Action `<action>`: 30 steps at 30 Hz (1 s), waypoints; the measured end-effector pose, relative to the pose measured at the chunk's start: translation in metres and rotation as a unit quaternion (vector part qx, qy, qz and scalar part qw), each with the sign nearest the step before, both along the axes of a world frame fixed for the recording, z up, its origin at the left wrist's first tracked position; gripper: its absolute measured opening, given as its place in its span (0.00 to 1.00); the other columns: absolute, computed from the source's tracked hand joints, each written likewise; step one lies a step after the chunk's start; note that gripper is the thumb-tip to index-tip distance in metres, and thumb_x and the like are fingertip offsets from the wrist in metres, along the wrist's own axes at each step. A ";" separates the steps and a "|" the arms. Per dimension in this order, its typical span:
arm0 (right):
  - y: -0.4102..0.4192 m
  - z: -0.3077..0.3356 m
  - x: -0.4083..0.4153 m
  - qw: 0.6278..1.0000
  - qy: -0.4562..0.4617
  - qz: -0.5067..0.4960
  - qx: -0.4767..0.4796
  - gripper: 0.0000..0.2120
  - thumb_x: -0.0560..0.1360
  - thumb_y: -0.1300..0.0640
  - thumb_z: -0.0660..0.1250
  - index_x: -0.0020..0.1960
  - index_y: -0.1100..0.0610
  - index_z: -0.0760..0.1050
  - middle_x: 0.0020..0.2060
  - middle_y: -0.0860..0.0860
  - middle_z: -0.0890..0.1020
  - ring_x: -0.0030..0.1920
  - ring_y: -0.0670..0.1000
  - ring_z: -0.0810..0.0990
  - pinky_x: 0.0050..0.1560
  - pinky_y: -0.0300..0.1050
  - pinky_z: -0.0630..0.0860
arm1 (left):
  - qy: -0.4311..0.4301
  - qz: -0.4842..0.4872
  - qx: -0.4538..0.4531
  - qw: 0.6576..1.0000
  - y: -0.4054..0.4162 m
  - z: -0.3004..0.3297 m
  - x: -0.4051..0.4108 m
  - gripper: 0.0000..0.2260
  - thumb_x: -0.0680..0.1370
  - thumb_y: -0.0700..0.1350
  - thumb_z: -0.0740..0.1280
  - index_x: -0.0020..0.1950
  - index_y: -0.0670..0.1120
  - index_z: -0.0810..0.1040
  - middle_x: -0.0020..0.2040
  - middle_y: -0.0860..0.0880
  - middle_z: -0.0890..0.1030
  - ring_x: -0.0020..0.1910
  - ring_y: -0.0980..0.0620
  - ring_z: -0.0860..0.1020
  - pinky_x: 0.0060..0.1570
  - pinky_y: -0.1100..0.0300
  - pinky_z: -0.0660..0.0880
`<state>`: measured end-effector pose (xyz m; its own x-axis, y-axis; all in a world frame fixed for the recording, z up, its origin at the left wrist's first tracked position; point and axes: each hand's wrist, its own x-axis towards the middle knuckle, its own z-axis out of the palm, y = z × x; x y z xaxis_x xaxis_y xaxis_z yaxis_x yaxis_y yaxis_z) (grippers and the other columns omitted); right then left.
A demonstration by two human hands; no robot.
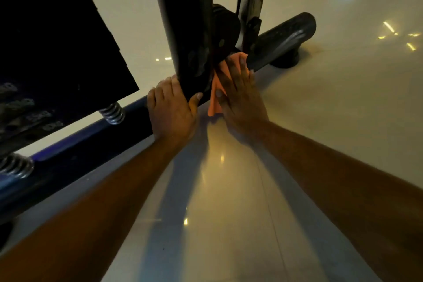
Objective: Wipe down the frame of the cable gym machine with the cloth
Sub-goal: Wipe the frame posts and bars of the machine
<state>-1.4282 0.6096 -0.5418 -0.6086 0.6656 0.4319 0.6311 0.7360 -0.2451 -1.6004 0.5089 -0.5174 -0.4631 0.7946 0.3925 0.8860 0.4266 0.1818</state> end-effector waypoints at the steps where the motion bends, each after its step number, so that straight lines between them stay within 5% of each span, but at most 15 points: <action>1: 0.009 0.001 0.007 0.999 -0.024 0.011 0.031 0.36 0.87 0.43 0.55 0.89 0.52 0.46 0.89 0.56 0.44 0.88 0.61 0.40 0.85 0.69 0.49 | 0.012 0.000 0.003 1.000 -0.001 -0.001 0.000 0.32 0.86 0.65 0.58 0.78 0.40 0.70 0.73 0.40 0.76 0.73 0.39 0.73 0.76 0.44 0.66; 7: -0.016 -0.006 -0.035 0.993 0.083 -0.070 -0.041 0.30 0.91 0.47 0.47 0.89 0.55 0.46 0.89 0.56 0.44 0.88 0.59 0.39 0.86 0.66 0.48 | 0.045 0.015 -0.004 0.999 -0.003 -0.002 0.004 0.33 0.87 0.64 0.57 0.79 0.39 0.68 0.73 0.39 0.75 0.74 0.39 0.72 0.77 0.43 0.65; 13: 0.048 -0.002 0.020 0.985 -0.116 0.038 0.125 0.31 0.89 0.42 0.52 0.89 0.50 0.51 0.88 0.57 0.50 0.88 0.62 0.45 0.84 0.73 0.47 | 0.062 0.015 -0.008 0.998 -0.005 -0.003 0.005 0.33 0.88 0.64 0.55 0.79 0.38 0.67 0.73 0.37 0.75 0.73 0.37 0.72 0.77 0.42 0.65; 19: 0.016 0.000 -0.020 0.999 0.007 -0.031 -0.034 0.32 0.90 0.41 0.48 0.89 0.55 0.51 0.88 0.59 0.49 0.88 0.61 0.43 0.82 0.73 0.53 | 0.063 0.018 -0.012 0.998 -0.006 -0.002 0.007 0.33 0.88 0.64 0.54 0.80 0.38 0.67 0.73 0.38 0.74 0.74 0.38 0.72 0.78 0.43 0.64; 24: 0.041 0.018 0.013 0.992 -0.103 0.076 0.001 0.46 0.81 0.48 0.74 0.89 0.48 0.50 0.89 0.55 0.48 0.88 0.61 0.40 0.81 0.76 0.58 | 0.068 0.018 -0.020 0.997 -0.006 -0.002 0.006 0.33 0.88 0.64 0.53 0.80 0.37 0.67 0.74 0.37 0.74 0.74 0.38 0.72 0.79 0.42 0.64; 30: 0.028 0.053 0.013 0.989 -0.077 0.082 -0.095 0.30 0.88 0.55 0.61 0.87 0.49 0.59 0.88 0.58 0.51 0.88 0.63 0.45 0.77 0.65 0.69 | 0.021 0.009 -0.046 0.999 -0.018 -0.002 0.023 0.34 0.88 0.58 0.59 0.85 0.37 0.56 0.83 0.37 0.63 0.84 0.37 0.59 0.84 0.40 0.53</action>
<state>-1.4153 0.6373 -0.4890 -0.7631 0.6138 0.2022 0.5483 0.7806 -0.3002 -1.5776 0.4910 -0.5195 -0.4618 0.8201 0.3380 0.8844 0.4550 0.1044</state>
